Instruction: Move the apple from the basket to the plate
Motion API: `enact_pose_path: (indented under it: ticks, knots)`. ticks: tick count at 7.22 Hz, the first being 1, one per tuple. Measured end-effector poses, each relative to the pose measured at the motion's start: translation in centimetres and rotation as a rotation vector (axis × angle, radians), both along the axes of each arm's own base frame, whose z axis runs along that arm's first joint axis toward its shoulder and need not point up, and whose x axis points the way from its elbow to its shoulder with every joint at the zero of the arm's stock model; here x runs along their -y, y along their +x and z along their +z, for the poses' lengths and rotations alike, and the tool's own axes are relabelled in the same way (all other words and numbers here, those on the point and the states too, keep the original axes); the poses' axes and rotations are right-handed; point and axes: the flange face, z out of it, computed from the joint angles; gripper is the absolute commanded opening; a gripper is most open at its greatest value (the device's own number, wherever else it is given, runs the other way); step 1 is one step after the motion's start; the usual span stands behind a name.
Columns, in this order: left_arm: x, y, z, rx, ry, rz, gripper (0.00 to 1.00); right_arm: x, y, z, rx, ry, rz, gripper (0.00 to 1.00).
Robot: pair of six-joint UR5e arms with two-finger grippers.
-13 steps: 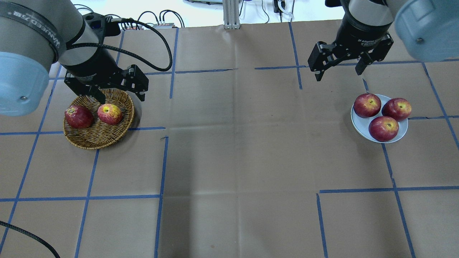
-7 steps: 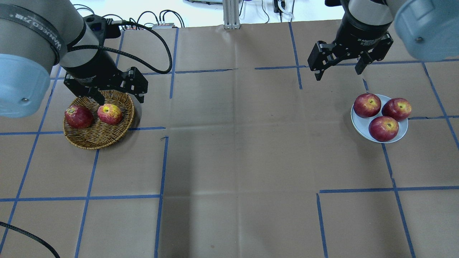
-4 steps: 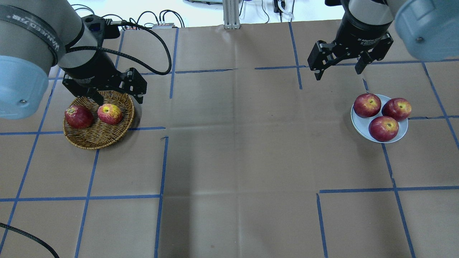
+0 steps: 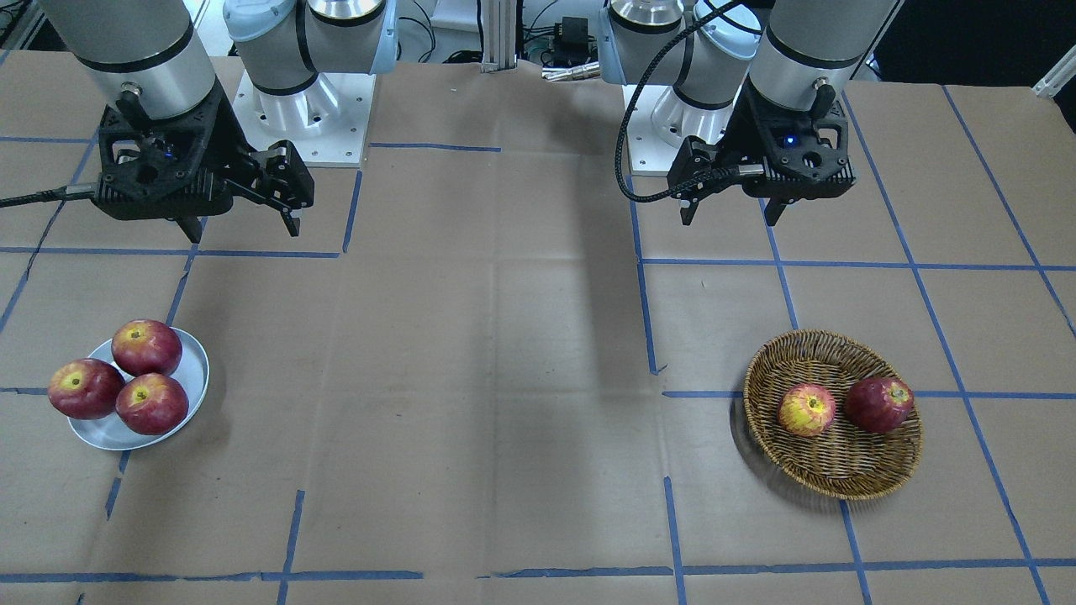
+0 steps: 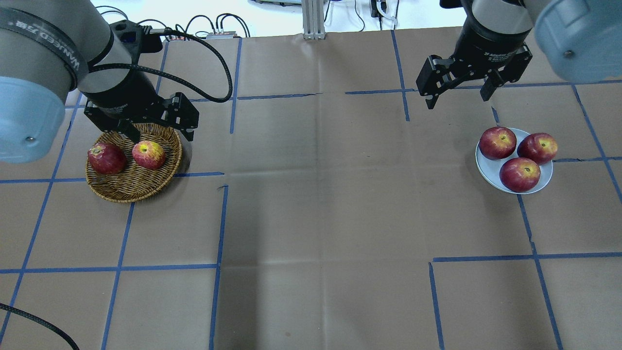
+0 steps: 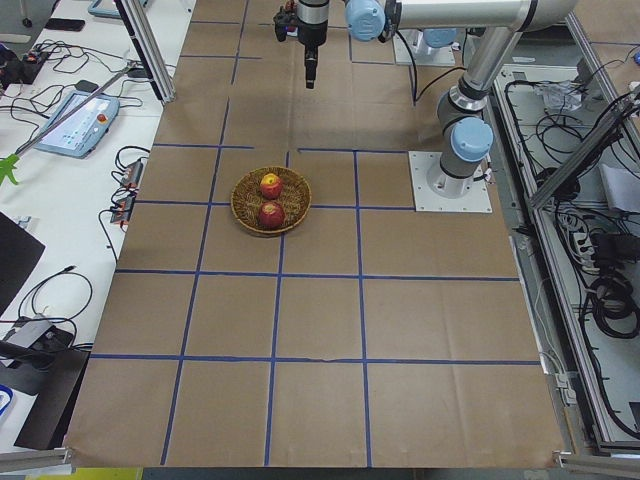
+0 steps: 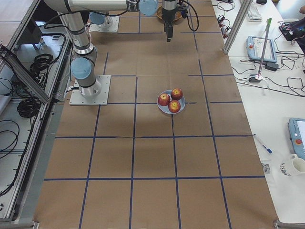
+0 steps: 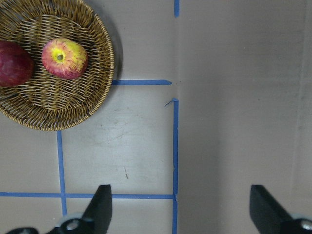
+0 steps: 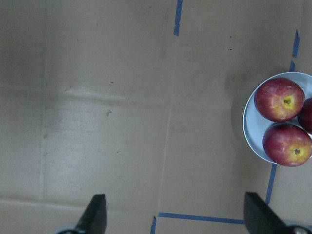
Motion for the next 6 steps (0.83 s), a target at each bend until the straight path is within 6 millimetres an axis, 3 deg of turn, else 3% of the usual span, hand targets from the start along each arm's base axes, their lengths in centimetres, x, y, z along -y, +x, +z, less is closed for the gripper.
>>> enact_pose_path:
  ticks: [2,3,6]
  knots:
    - [0.2,0.6,-1.9,0.002,0.020,-0.080,0.99,0.0,0.0,0.0,0.000,0.001,0.000,1.00]
    - [0.8,1.9,-3.5,0.004,0.014,-0.094,0.99,0.0,0.0,-0.1,0.000,0.001,0.000,1.00]
    - [3.5,9.3,-7.8,0.001,0.035,-0.074,0.99,0.0,0.0,0.0,0.000,0.001,0.000,1.00]
